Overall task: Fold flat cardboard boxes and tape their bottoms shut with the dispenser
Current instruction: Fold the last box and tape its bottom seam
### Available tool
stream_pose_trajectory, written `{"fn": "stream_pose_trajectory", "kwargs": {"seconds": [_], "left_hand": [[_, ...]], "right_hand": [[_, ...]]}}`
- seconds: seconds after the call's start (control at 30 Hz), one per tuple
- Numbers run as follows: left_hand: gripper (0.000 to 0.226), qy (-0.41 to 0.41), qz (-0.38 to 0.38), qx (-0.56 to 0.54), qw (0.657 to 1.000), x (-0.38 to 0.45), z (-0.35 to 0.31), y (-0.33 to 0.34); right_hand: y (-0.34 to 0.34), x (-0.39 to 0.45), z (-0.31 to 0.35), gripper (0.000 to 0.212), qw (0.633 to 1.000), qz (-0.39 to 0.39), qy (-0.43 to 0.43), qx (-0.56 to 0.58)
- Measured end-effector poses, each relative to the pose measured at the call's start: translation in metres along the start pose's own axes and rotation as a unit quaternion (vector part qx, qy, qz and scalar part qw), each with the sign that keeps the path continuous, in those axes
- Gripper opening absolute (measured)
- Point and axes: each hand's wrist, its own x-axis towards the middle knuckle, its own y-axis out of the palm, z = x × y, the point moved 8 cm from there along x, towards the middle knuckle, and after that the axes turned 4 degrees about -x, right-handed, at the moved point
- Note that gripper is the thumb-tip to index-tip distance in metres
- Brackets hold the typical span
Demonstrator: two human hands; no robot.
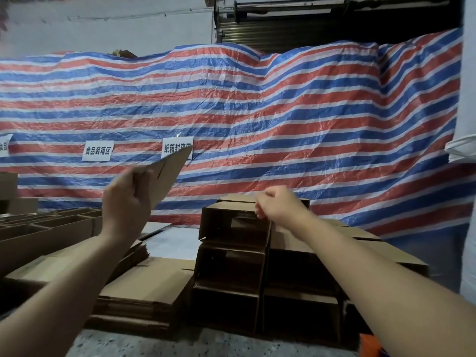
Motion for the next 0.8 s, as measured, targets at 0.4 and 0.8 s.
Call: {"fn": "stream_pose_trajectory", "kwargs": {"seconds": [0.4,0.8], "left_hand": [[0.018,-0.048,0.032,-0.289,0.956,0.045,-0.123,-0.008],[0.027,-0.241,0.108,-0.292,0.919,-0.011,-0.102,0.079]], "right_hand": [[-0.129,0.022,0.068,0.071,0.981,-0.097,-0.042,0.165],[-0.174,-0.068,-0.031,0.05,0.955,-0.22,0.008,0.197]]}}
